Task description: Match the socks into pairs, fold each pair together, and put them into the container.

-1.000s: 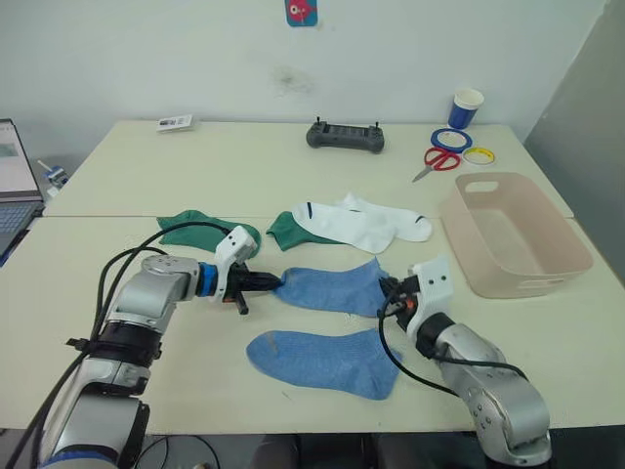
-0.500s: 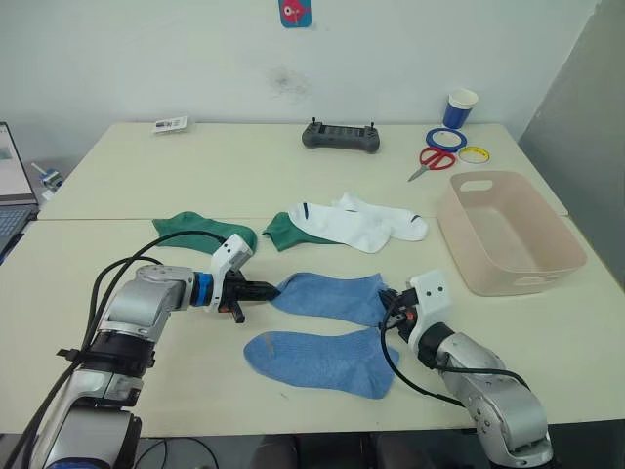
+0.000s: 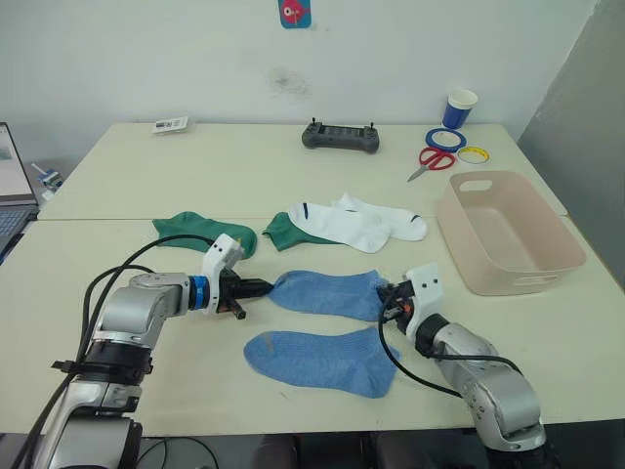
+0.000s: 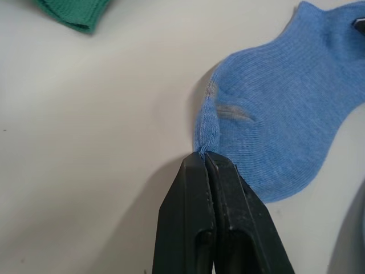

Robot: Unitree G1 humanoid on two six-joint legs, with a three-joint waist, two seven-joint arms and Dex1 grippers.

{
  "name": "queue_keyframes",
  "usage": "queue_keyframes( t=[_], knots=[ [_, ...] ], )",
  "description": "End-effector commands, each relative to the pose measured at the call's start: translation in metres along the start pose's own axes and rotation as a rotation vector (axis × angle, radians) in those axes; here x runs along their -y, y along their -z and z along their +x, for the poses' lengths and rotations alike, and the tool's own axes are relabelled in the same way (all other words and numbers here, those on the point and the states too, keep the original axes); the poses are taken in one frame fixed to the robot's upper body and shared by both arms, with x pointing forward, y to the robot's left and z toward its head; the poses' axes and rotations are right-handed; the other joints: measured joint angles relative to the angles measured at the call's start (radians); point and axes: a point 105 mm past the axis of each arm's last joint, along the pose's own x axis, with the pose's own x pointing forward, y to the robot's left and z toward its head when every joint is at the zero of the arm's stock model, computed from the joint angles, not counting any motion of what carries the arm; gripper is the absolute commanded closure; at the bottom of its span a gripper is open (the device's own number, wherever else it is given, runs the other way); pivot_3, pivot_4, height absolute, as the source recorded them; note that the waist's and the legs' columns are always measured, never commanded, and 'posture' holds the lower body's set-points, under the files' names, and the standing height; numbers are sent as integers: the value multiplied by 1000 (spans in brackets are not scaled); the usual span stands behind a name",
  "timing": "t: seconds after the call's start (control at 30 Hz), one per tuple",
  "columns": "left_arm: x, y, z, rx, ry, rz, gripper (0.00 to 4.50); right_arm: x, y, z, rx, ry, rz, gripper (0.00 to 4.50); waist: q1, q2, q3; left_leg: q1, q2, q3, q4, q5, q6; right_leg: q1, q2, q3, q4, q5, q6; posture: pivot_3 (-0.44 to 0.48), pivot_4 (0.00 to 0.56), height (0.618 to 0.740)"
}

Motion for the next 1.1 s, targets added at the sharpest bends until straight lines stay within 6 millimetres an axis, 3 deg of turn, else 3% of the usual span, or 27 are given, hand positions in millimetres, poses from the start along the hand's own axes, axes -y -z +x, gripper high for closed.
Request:
queue_keyframes(
  t=[0.03,0.27,0.3,0.73,0.87,1.03,1.1],
  knots=[
    [-1,-5,-11,12,-23,52,3393,0,-14,-12,45,-13,-18,2487,0,0,0,0,0,0,0,0,0,0,0,0,0,0,0,0,150,740],
    [-4,-19,-28,24,-41,123,1276,-2,-25,-32,67,-72,-68,85,0,0,0,0,0,0,0,0,0,0,0,0,0,0,0,0,150,740],
    [-5,-18,-27,19,-43,124,973,-4,-26,-33,68,-84,-73,0,0,0,0,0,0,0,0,0,0,0,0,0,0,0,0,0,150,740],
    [2,-8,10,-28,-11,143,973,-4,-17,-20,32,-87,-70,0,6,0,0,0,0,0,0,0,0,0,0,0,0,0,0,0,150,740],
    [5,-4,15,-51,16,142,1854,4,-17,-12,33,-43,-52,0,13,0,0,0,-1,1,0,0,0,1,0,0,0,0,1,0,150,740],
    [4,4,17,-71,22,125,3395,10,-14,-1,18,-20,-5,0,14,0,0,1,-1,1,0,0,0,1,0,0,-1,0,1,0,150,740],
    [8,5,19,-72,46,118,3975,10,-11,0,3,-30,11,391,14,0,0,1,-1,1,0,0,0,1,0,1,-1,0,0,0,150,740]
  ],
)
